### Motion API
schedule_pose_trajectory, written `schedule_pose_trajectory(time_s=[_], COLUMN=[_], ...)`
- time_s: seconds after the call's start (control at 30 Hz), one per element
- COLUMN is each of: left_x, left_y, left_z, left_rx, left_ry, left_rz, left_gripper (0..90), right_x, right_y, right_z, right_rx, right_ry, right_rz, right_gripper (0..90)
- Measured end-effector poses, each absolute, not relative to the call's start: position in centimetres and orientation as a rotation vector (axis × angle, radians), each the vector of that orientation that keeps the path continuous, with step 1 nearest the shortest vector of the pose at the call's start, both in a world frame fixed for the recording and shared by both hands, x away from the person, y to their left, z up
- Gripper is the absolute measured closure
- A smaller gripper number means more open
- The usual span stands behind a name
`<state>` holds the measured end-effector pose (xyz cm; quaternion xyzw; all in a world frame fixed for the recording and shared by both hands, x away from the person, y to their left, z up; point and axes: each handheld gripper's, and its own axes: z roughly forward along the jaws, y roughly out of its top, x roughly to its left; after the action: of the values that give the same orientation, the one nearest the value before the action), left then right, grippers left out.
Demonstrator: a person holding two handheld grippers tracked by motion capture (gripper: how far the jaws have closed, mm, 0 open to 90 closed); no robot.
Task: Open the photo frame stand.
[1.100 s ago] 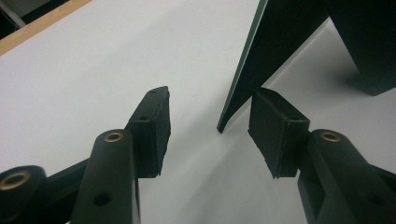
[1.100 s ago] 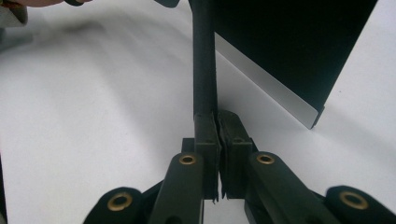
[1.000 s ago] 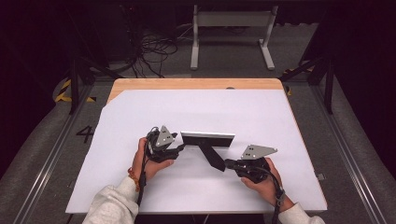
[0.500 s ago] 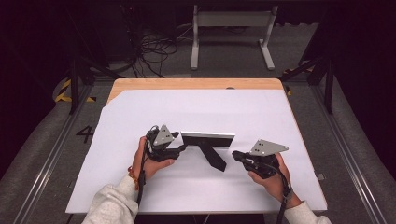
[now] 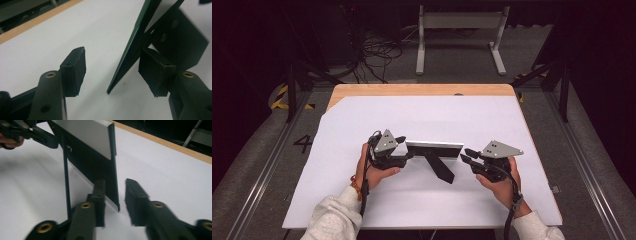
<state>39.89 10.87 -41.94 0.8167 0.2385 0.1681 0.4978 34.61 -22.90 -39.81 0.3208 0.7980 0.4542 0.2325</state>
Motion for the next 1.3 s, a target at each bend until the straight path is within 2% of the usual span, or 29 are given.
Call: schedule_pose_trajectory(time_s=[0.17, 0.37, 0.6, 0.83, 1.1, 1.3], left_x=[39.8, 39.7, 39.4, 38.8, 38.4, 38.2], left_y=[10.8, 10.6, 10.9, 10.5, 10.5, 10.3], left_z=[-41.8, -41.7, -41.1, -40.8, -40.8, -40.9], left_rx=[1.977, 1.973, 1.894, 1.929, 1.948, 1.953], left_ry=[0.556, 0.539, 0.516, 0.481, 0.471, 0.47], left_rz=[0.406, 0.383, 0.355, 0.416, 0.431, 0.448], left_gripper=[44.3, 47.9, 49.9, 65.9, 68.0, 69.3], right_x=[35.1, 35.4, 35.5, 35.7, 35.7, 36.0], right_y=[-22.4, -22.1, -22.0, -21.8, -21.8, -21.5], right_z=[-39.6, -39.5, -39.6, -39.7, -39.6, -39.9], right_rx=[0.904, 0.907, 0.897, 0.912, 0.92, 0.929], right_ry=[2.166, 2.153, 2.156, 2.148, 2.133, 2.136], right_rz=[1.247, 1.251, 1.255, 1.252, 1.248, 1.26], right_gripper=[60.5, 62.8, 64.4, 63.4, 63.3, 67.4])
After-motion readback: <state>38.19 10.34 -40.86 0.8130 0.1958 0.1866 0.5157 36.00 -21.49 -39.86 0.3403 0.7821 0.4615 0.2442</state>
